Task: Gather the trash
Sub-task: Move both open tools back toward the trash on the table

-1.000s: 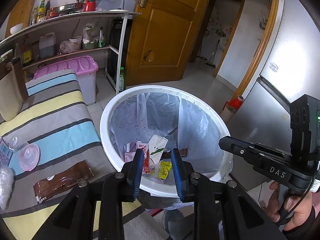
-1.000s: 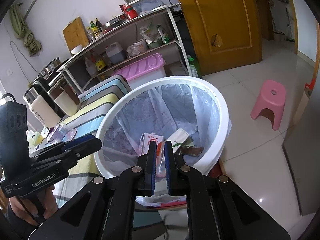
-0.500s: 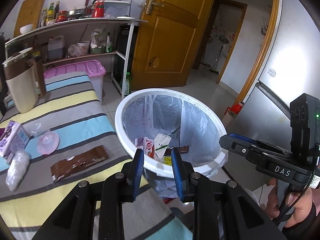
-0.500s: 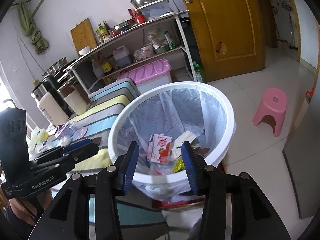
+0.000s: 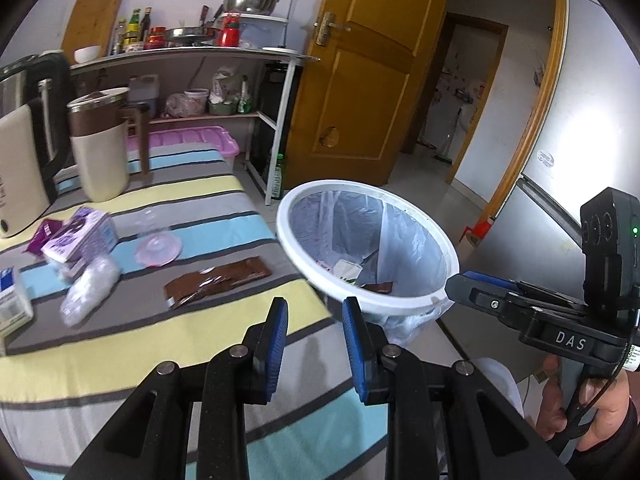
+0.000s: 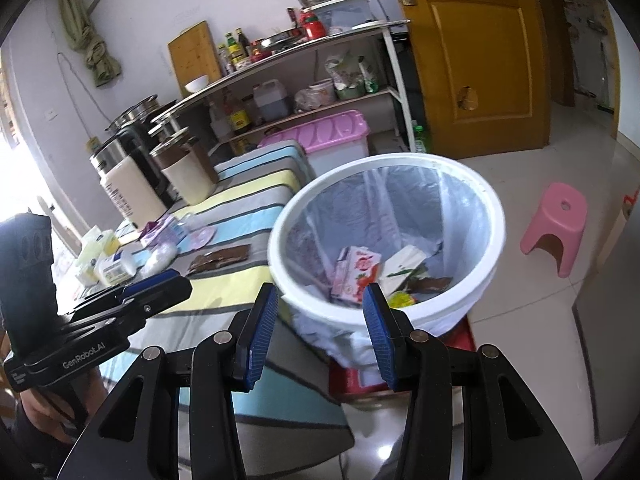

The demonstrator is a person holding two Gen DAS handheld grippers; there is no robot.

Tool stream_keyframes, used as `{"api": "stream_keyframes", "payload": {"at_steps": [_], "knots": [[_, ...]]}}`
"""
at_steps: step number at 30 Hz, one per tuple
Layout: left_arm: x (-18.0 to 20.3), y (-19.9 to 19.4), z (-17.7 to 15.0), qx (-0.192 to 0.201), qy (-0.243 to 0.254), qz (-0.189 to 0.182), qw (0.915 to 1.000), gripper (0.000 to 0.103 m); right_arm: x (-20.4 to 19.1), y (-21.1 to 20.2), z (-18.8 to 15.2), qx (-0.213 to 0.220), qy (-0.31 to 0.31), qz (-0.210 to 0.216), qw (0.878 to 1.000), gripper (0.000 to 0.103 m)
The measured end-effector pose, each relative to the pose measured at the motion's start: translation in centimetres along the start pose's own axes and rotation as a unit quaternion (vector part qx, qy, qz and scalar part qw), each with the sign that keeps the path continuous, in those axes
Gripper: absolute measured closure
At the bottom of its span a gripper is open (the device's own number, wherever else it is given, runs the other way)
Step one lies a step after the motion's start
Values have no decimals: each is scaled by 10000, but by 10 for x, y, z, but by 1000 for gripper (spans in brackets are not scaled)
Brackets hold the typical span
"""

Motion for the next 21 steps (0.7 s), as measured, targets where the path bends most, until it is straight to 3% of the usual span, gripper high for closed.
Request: {"api": "stream_keyframes", "payload": {"at_steps": [21], "knots": [[-49, -81, -43, 334, -423, 589, 9968, 75, -85, -6, -28, -199, -757, 631, 9949, 57]]}}
Point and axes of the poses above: each gripper's, at about its wrist camera, not at the fingertips, and y roughly the way its jaws point, x to its right, z to its top, the point moved 5 cm from there along y, roughly the way its jaws point, and after that the axes turned 1 degree about -z, right-handed, at the moved point
